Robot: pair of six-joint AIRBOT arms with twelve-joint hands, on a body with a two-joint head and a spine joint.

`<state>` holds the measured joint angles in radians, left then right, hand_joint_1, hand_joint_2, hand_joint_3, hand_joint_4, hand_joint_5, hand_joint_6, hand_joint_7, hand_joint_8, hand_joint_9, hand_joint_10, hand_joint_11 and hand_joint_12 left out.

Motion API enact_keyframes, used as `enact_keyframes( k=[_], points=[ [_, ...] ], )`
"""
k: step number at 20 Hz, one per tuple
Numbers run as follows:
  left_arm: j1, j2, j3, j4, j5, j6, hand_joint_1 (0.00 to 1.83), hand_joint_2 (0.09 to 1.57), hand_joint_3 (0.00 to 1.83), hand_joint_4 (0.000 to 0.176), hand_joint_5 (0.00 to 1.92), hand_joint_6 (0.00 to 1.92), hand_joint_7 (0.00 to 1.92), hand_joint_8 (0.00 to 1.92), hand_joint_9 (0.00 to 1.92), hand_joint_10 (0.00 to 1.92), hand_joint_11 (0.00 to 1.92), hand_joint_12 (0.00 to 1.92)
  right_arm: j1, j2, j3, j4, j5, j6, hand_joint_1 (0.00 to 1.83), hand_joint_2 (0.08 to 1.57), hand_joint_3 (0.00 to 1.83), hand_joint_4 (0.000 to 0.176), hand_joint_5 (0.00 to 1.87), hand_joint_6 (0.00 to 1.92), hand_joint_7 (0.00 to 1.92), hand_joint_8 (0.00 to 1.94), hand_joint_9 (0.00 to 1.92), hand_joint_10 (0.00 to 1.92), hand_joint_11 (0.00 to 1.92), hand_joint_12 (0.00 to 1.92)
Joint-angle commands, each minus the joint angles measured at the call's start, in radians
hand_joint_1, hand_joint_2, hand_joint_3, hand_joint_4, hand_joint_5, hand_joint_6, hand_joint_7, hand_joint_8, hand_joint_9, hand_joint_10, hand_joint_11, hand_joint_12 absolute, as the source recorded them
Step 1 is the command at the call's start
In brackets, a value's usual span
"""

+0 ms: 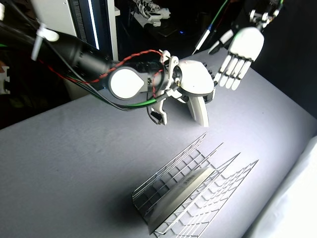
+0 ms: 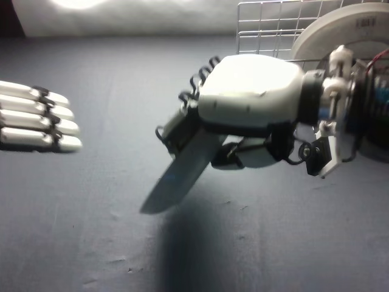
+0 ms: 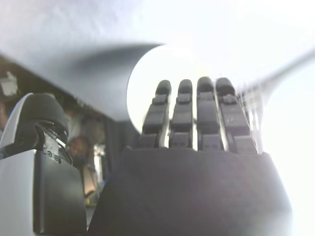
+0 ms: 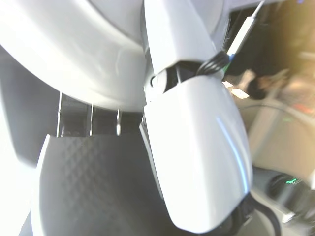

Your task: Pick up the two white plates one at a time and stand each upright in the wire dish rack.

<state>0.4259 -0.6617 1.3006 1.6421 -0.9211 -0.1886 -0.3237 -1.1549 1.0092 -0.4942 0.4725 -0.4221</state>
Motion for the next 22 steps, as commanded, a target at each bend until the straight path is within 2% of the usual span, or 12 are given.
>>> enact_keyframes(
  k=[1,6,7,9,11,17,22],
  points=[
    [-0.012,0.011,0.002,-0.048,-0.027,-0.016,0.0,1.11,0.0,0.0,0.02,0.01,0.02,0.01,0.02,0.0,0.02,0.01,0.023,0.01,-0.015,0.057,0.141,0.008,1.49,1.09,0.0,0.0,0.89,0.97,0.96,0.89,0.99,1.0,0.92,1.46],
    [-0.05,0.057,0.008,-0.047,-0.05,-0.045,0.0,1.11,0.0,0.0,0.0,0.0,0.0,0.0,0.0,0.0,0.0,0.0,0.05,0.076,-0.071,0.23,0.145,0.014,1.49,1.11,0.0,0.0,0.82,1.09,0.92,0.96,0.95,1.03,0.92,1.46],
    [-0.06,0.061,0.01,-0.043,-0.05,-0.048,0.0,1.11,0.0,0.0,0.0,0.0,0.0,0.0,0.0,0.0,0.0,0.0,0.058,0.084,-0.075,0.271,0.146,0.014,1.49,1.11,0.0,0.0,0.82,1.07,0.92,0.97,0.96,1.03,0.9,1.48],
    [-0.089,0.059,0.023,-0.001,-0.066,-0.068,0.0,1.1,0.0,0.0,0.01,0.0,0.01,0.0,0.0,0.0,0.01,0.0,0.08,0.099,-0.079,0.343,0.146,0.017,1.49,1.11,0.0,0.0,0.84,1.03,0.92,0.98,0.96,1.03,0.9,1.49],
    [-0.124,0.053,0.047,0.04,-0.081,-0.085,0.0,1.11,0.0,0.0,0.0,0.0,0.0,0.0,0.0,0.0,0.0,0.0,0.097,0.114,-0.079,0.411,0.141,0.019,1.49,1.12,0.0,0.0,0.82,1.1,0.89,1.0,0.92,1.08,0.88,1.51],
    [-0.194,0.034,0.113,0.098,-0.104,-0.112,0.0,1.1,0.0,0.0,0.01,0.0,0.01,0.0,0.01,0.0,0.0,0.0,0.14,0.136,-0.076,0.621,0.118,0.021,1.49,1.11,0.0,0.0,0.85,1.06,0.91,0.96,0.94,1.04,0.9,1.49],
    [-0.25,0.019,0.132,0.138,-0.111,-0.149,0.0,1.1,0.0,0.0,0.01,0.0,0.0,0.0,0.0,0.0,0.0,0.0,0.163,0.147,-0.053,0.722,0.102,0.022,1.49,1.11,0.0,0.0,0.83,1.08,0.91,0.96,0.95,1.03,0.87,1.52]
  ],
)
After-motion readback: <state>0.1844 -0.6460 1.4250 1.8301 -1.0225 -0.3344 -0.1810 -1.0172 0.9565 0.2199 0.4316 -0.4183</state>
